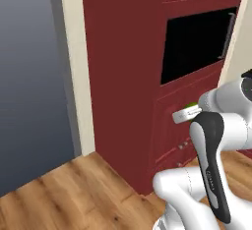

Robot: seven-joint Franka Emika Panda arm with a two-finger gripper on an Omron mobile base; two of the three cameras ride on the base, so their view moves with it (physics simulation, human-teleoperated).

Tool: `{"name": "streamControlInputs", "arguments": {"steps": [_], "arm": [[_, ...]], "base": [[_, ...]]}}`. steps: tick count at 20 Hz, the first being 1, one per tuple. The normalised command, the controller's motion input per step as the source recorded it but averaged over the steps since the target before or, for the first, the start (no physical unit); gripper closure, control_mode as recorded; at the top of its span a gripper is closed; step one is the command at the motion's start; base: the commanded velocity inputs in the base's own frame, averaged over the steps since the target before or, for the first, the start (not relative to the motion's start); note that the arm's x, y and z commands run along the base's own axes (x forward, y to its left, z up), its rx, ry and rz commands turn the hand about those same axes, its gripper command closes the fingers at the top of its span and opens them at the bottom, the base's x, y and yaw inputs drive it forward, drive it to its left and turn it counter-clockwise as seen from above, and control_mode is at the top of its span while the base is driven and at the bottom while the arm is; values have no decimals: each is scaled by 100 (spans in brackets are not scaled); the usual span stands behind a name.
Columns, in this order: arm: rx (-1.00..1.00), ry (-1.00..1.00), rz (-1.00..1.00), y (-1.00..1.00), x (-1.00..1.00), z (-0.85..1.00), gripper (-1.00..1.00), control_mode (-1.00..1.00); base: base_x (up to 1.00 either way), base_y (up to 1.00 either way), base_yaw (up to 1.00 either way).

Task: Place the liquor on the top shelf of the fridge to keep it out of children's reach, and place the onion and lime on lower shelves for easy access.

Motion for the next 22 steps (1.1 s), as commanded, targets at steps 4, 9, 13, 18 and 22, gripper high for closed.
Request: {"name": "streamControlInputs", "arguments": {"steps": [4,9,13,18,22], "arm": [[0,0,0,0,0,0,100,100],[0,0,0,0,0,0,100,100],[0,0,0,0,0,0,100,100],[0,0,0,0,0,0,100,100],[0,0,0,0,0,0,100,100]], "base": [[-34,14,61],[-30,17,57],[-17,24,51],[-11,40,45],[-6,60,31]]}}
